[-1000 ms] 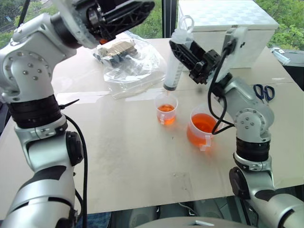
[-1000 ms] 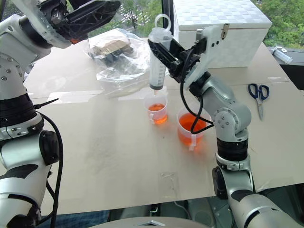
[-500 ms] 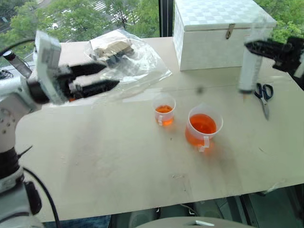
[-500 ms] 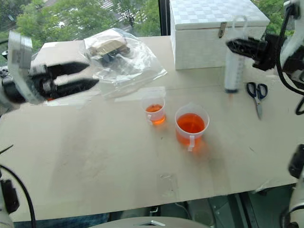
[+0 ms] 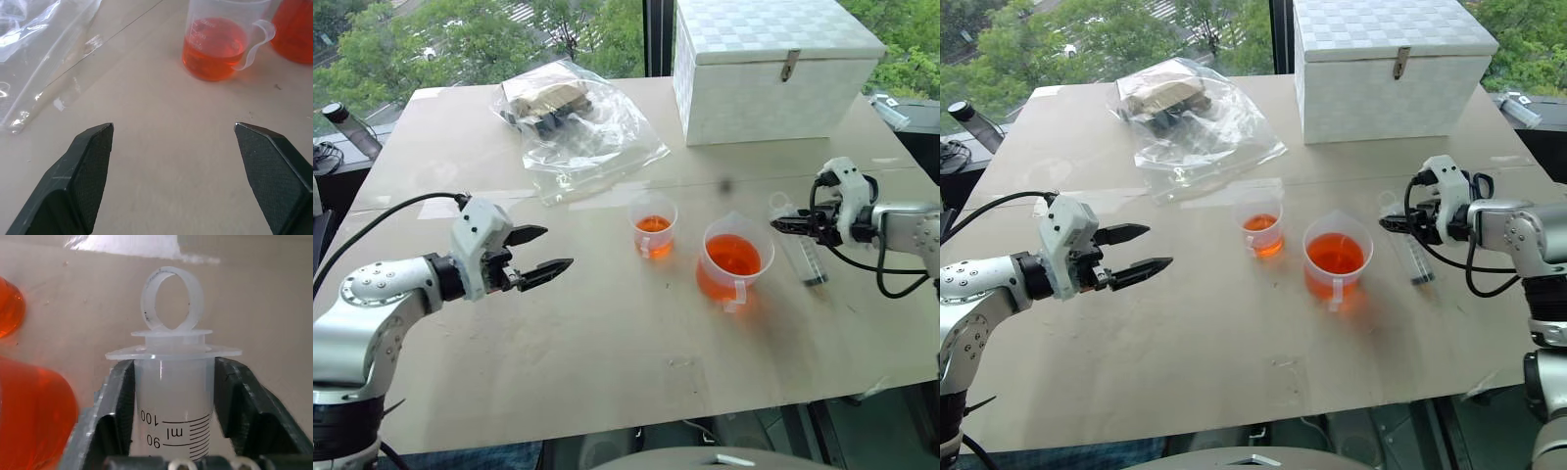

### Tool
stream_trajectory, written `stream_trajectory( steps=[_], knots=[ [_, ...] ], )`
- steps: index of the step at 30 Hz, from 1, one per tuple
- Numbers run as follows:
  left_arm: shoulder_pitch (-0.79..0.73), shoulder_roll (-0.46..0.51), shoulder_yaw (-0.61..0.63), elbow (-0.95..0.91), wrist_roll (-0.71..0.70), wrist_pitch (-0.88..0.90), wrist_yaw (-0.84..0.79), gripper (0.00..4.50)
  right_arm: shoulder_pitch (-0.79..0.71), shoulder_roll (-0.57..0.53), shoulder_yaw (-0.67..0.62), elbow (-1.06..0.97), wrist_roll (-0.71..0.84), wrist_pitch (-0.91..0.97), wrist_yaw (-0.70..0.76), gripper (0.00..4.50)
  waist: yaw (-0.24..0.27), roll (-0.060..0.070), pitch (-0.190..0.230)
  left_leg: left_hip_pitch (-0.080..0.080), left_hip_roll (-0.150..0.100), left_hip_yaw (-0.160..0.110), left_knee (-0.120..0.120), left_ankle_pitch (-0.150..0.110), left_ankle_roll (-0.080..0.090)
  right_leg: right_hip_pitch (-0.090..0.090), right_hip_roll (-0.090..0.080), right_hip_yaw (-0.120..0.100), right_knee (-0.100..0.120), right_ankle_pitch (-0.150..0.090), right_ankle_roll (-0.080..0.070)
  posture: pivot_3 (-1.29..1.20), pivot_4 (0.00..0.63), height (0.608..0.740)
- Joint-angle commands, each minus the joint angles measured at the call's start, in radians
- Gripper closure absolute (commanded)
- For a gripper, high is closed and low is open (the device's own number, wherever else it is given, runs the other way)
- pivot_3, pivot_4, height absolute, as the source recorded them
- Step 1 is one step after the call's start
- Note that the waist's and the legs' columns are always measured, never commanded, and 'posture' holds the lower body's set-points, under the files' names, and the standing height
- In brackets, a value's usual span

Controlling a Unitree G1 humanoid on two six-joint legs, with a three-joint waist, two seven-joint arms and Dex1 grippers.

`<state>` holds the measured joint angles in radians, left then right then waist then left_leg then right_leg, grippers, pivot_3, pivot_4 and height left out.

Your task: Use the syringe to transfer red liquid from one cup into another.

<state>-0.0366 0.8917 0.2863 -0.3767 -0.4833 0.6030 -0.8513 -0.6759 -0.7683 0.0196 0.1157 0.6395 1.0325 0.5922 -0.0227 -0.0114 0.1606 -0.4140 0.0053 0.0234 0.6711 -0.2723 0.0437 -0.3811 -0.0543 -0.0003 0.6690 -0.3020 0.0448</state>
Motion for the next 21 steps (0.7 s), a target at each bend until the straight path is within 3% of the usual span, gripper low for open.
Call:
stream_trajectory(
  steps=[1, 5, 10, 16, 21],
  knots=[
    [0.017, -0.044, -0.017, -0.033, 0.057, -0.046, 0.073, 0.46, 0.022, -0.011, -0.100, -0.049, -0.006, -0.141, 0.081, 0.17, 0.009, 0.000, 0.000, 0.000, 0.000, 0.000, 0.000, 0.000, 0.000, 0.000, 0.000, 0.000, 0.000, 0.000, 0.000, 0.00, 0.150, 0.740],
    [0.084, -0.117, -0.005, -0.110, 0.031, -0.052, 0.102, 0.46, 0.146, -0.042, -0.242, -0.104, 0.037, -0.256, 0.201, 0.08, 0.030, 0.000, 0.000, -0.003, 0.000, -0.001, 0.000, -0.001, 0.001, 0.000, -0.001, -0.002, 0.002, 0.000, 0.000, 0.00, 0.150, 0.740],
    [0.193, -0.176, -0.023, -0.152, 0.052, -0.108, 0.113, 0.46, 0.423, -0.038, -0.394, -0.168, 0.049, -0.435, 0.367, 0.08, 0.039, 0.000, -0.001, -0.002, 0.000, -0.003, -0.001, -0.001, 0.001, 0.003, -0.001, -0.004, -0.006, 0.000, 0.000, 0.00, 0.150, 0.740],
    [0.297, -0.236, -0.020, -0.196, 0.042, -0.136, 0.130, 0.46, 0.706, -0.023, -0.426, -0.068, -0.102, -0.800, 0.526, 0.08, 0.030, 0.003, -0.003, 0.004, 0.000, -0.002, 0.000, -0.003, 0.005, 0.006, -0.001, -0.002, -0.003, 0.000, 0.000, 0.00, 0.150, 0.740],
    [0.356, -0.226, -0.012, -0.211, 0.054, -0.165, 0.108, 0.46, 0.777, -0.011, -0.429, 0.023, -0.123, -0.879, 0.561, 0.08, 0.022, 0.004, -0.004, 0.011, 0.000, -0.001, -0.001, -0.003, 0.005, 0.011, 0.000, -0.001, -0.001, 0.000, -0.001, 0.00, 0.150, 0.740]
  ],
)
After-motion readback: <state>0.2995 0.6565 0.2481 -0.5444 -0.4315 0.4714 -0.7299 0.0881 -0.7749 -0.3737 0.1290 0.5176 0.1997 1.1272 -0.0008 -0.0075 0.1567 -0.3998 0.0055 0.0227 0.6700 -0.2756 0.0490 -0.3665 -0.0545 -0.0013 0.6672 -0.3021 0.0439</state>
